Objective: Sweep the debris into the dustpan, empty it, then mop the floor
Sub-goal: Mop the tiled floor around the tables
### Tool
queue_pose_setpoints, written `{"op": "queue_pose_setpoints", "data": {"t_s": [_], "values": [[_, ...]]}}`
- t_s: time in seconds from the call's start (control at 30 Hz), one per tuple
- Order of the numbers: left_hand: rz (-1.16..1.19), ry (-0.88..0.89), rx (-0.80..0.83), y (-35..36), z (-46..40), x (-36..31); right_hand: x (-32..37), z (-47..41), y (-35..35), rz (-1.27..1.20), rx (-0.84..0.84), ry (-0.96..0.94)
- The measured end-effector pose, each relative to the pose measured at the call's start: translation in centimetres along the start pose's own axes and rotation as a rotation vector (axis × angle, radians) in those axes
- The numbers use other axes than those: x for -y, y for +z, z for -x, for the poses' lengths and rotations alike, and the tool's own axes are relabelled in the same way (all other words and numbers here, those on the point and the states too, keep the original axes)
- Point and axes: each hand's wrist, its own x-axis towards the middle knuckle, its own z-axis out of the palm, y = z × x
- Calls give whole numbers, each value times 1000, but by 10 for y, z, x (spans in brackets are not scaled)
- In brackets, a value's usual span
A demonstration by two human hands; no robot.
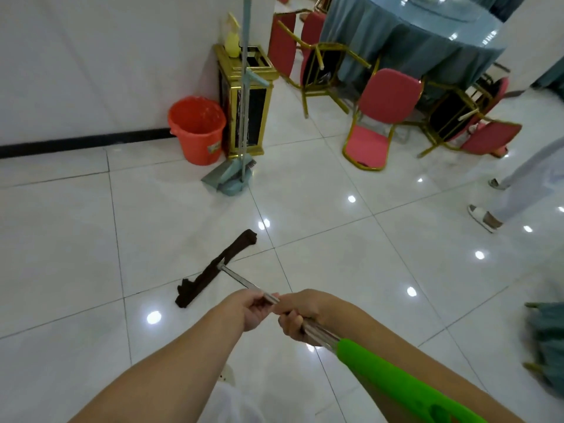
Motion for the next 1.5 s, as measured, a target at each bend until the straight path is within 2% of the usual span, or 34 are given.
{"op": "queue_pose_setpoints", "data": {"t_s": [0.2,0.37,0.6,0.83,1.1,1.33,1.5], "values": [[74,49,-27,27,-13,-45,65,-15,-7,52,76,6],[156,123,-122,44,-23,-82,116,-30,-6,90,144,43],[234,289,-235,87,-35,-128,201,-43,-8,177,182,71],[406,361,-293,110,-49,-161,266,-48,-4,314,207,145],[522,416,-343,100,-52,-193,296,-58,29,336,241,180],[522,433,-382,77,-49,-233,313,-74,68,204,266,180],[506,458,-325,44,-42,-284,338,-91,118,98,333,160]]}}
